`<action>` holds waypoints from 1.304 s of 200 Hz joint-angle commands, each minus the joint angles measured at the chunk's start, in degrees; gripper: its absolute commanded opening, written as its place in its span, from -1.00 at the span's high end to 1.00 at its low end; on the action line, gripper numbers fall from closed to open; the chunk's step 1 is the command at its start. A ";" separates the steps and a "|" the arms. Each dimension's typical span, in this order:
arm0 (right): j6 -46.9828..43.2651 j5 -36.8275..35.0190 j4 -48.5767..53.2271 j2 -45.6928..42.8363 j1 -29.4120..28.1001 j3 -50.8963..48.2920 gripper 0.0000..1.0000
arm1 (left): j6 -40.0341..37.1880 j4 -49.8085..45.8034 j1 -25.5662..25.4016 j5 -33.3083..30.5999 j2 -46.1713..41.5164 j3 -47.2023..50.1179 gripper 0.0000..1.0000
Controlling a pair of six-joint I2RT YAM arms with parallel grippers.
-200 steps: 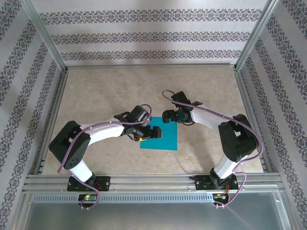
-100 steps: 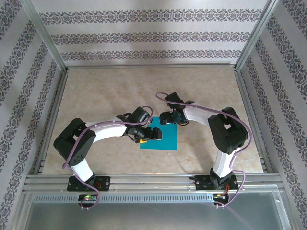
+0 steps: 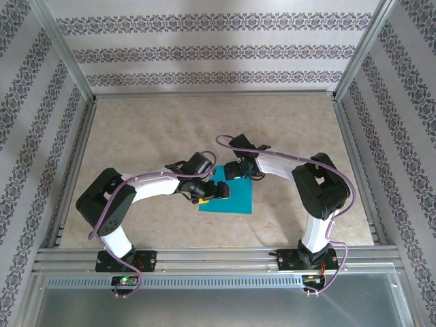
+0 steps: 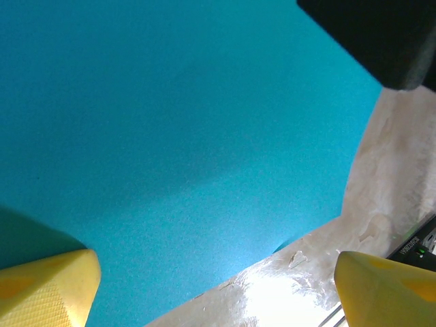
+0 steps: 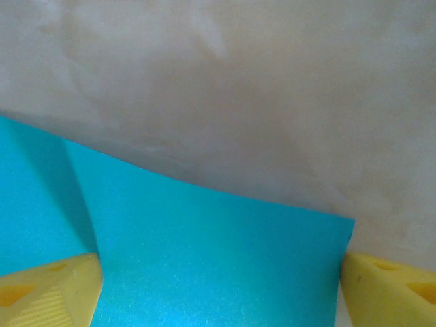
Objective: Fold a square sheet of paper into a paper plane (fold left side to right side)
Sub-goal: Move the square sheet of paper to the center of the table, then pick up the square sheet of paper from the center of the table.
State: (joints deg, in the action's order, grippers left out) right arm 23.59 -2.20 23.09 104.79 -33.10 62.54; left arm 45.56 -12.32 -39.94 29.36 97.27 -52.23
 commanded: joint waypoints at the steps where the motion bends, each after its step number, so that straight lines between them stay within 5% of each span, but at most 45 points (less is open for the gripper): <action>1: 1.19 2.95 3.27 -1.14 -1.85 0.13 -0.77 | 1.02 1.14 0.48 -0.99 1.08 1.25 -0.80; 75: 1.90 6.55 4.42 -2.49 -2.91 0.57 -0.45 | 2.32 4.55 0.48 -0.65 0.73 1.86 -0.80; 172: 3.04 13.97 2.52 -5.03 -0.37 -0.56 0.27 | 2.29 8.25 1.09 -3.18 -3.43 3.31 -0.85; 215: 3.78 23.61 -1.90 -11.78 5.33 -4.80 0.32 | 0.01 11.09 6.49 -1.88 -12.73 7.63 -0.87; 261: 2.87 37.73 -3.84 -22.65 14.24 -7.09 0.33 | -0.14 25.97 16.51 11.00 -24.60 15.63 -0.87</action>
State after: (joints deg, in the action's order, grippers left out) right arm 26.83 24.95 21.61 88.07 -22.48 56.53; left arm 46.74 2.81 -27.24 31.99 77.38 -39.59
